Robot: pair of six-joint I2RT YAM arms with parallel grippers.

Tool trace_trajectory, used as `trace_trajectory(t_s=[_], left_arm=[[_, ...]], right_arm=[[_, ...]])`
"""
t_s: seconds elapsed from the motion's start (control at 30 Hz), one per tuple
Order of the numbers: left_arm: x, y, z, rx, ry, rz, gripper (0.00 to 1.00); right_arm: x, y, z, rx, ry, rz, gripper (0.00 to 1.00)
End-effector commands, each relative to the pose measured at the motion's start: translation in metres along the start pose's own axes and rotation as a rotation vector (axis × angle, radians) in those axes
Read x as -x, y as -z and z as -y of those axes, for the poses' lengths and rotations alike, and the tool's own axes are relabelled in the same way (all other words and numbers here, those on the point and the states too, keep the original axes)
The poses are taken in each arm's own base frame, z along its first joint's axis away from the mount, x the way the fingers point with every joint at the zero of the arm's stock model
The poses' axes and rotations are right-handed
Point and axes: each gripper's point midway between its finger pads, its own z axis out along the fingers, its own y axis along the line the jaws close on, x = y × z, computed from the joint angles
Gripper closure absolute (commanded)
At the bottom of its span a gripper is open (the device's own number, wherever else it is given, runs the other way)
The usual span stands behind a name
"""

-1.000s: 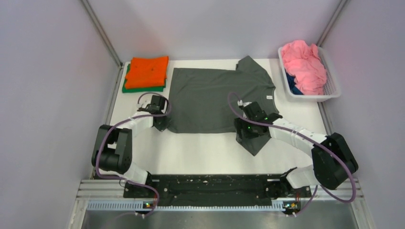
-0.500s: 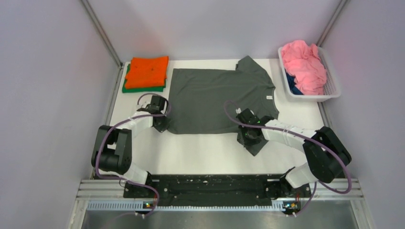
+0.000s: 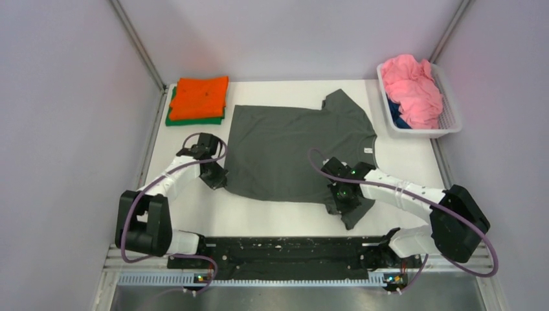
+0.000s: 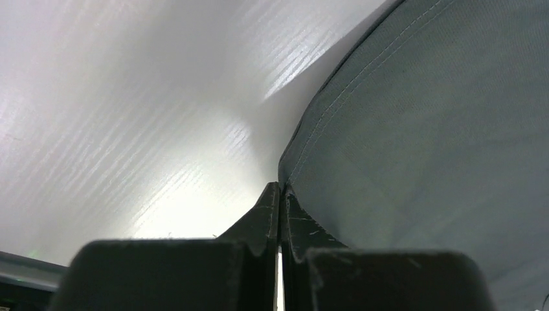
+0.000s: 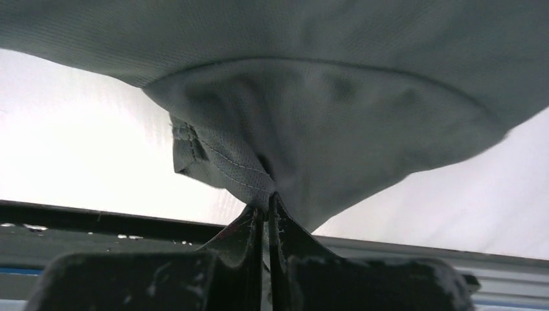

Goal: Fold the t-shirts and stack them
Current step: Fold the flattened tshirt in 1/3 of the way

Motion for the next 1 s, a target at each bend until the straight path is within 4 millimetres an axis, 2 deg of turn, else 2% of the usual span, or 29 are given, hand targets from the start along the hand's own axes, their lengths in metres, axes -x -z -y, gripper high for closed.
trace_trajectory(t_s=[0.0, 0.17, 0.3, 0.53, 0.7, 0.83, 0.97], left_arm=[[0.0, 0.012, 0.018, -0.061, 0.013, -0.041, 1.0], [0.022, 0.021, 0.05, -0.133, 0.058, 0.007, 1.0], [0.04, 0.023, 0.068, -0.132, 0.086, 0.028, 1.0], [0.067, 0.01, 0.092, -0.11, 0.129, 0.032, 1.0], [0.086, 0.002, 0.109, -0.11, 0.149, 0.051, 1.0], [0.101, -0.002, 0.115, -0.079, 0.158, 0.084, 1.0], [0.106, -0.01, 0.127, -0.087, 0.146, 0.071, 1.0]], right_arm=[[0.048, 0.03, 0.012, -0.086, 0.031, 0.116, 1.0], [0.099, 0.052, 0.011, -0.024, 0.025, 0.217, 1.0], [0.136, 0.066, 0.028, -0.098, 0.073, 0.275, 1.0], [0.184, 0.069, 0.058, -0.189, 0.112, 0.313, 1.0], [0.201, 0.06, 0.07, -0.214, 0.149, 0.314, 1.0], [0.199, 0.049, 0.09, -0.298, 0.221, 0.246, 1.0], [0.201, 0.046, 0.104, -0.336, 0.279, 0.231, 1.0]])
